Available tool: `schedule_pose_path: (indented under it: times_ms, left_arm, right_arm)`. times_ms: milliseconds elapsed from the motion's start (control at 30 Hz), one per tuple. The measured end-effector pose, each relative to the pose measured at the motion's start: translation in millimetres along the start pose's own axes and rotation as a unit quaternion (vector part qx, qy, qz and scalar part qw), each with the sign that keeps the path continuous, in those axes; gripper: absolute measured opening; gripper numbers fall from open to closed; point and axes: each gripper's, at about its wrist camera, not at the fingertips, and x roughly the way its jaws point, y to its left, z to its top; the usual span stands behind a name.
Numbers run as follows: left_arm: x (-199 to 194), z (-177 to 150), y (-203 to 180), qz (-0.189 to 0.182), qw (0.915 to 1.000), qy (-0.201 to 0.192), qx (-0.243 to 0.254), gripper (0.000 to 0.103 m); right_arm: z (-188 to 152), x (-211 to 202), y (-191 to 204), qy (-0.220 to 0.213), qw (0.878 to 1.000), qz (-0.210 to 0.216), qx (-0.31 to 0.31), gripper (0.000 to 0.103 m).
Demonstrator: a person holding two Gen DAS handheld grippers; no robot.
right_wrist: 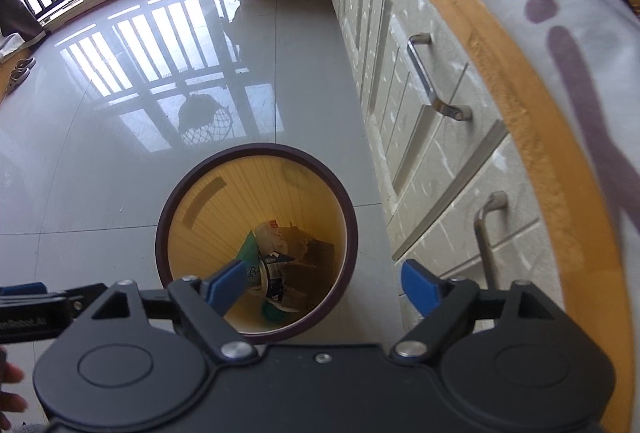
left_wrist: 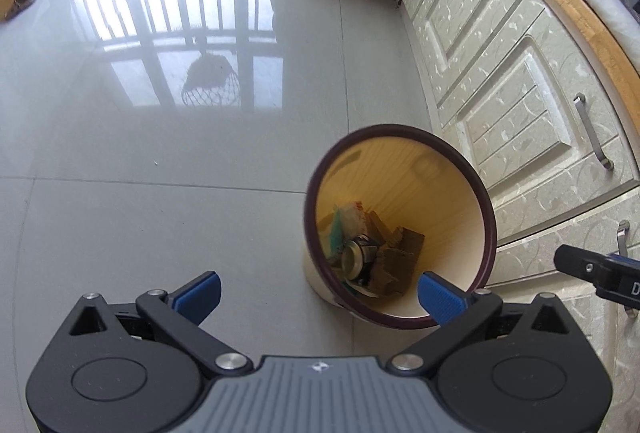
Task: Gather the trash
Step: 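Withdraw both open tools from above the wastebasket, then move both open tools back toward the trash items on the bed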
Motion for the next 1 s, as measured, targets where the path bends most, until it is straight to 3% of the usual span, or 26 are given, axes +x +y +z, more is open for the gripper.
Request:
schedule_pose_path:
  times_ms: [300,700,1000]
  left_arm:
    - [-34,-5,1,-0.001,0.9992,-0.032,0.025,0.103]
    - [-71,-13,-4,-0.004,0.9968,-0.065,0.047,0.103]
    - [-105,-16,-12,-0.018,0.9920,-0.106,0.066,0.103]
  right_arm:
    - [-12,-30,1,-0.031,0.999,-0.017,-0.006,0.103]
    - [-27,-65,0,-0.052,0.999,-0.009,-0.005,0.103]
    - [-35,-116,-9,-0.108,0.994,-0.016,0.002,0.103]
